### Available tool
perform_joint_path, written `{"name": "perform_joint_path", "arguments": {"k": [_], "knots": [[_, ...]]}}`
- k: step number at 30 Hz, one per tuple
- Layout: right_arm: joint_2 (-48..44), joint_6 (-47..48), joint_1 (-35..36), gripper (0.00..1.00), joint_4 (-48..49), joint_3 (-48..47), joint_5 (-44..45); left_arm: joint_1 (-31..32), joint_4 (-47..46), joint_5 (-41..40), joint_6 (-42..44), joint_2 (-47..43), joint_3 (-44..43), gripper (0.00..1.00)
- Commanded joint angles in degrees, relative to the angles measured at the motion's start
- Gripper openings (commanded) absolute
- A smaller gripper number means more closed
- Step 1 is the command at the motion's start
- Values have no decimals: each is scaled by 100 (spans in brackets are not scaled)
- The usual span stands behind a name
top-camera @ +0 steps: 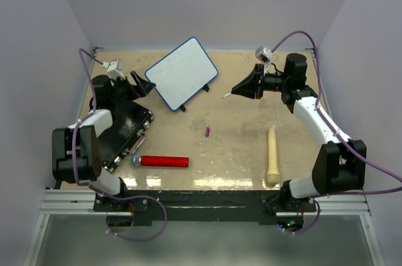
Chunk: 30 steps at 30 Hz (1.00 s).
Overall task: Write a sentence on the whiteboard
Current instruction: Place the pen cap at the center of the board, then pick up the whiteboard from the whiteboard stand.
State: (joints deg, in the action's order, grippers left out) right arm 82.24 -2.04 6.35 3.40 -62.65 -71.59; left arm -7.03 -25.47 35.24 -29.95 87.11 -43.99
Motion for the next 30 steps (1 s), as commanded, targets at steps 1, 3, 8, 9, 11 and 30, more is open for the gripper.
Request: {"name": "perform_joint_path", "arguments": {"k": [1, 3, 8, 9, 11, 30], "knots": [[38, 90, -11, 0, -15, -72, -180, -9, -677, 685, -72, 578, -646, 99], [47, 108, -11, 0, -32, -72, -197, -9, -1175, 912, -273, 876, -690, 99], [73, 125, -2, 0, -41, -80, -197, 70, -1241, 1054, -362, 1483, -1084, 92], [64, 125, -2, 0, -41, -80, -197, 105, -1223, 1072, -362, 1650, -1129, 92], [91, 134, -2, 0, -50, -80, -188, 149, -1276, 1055, -353, 1774, -1199, 89], [258, 169, 7, 0, -173, -116, -188, 351, -2198, 1186, -643, 2495, -1376, 41]]}}
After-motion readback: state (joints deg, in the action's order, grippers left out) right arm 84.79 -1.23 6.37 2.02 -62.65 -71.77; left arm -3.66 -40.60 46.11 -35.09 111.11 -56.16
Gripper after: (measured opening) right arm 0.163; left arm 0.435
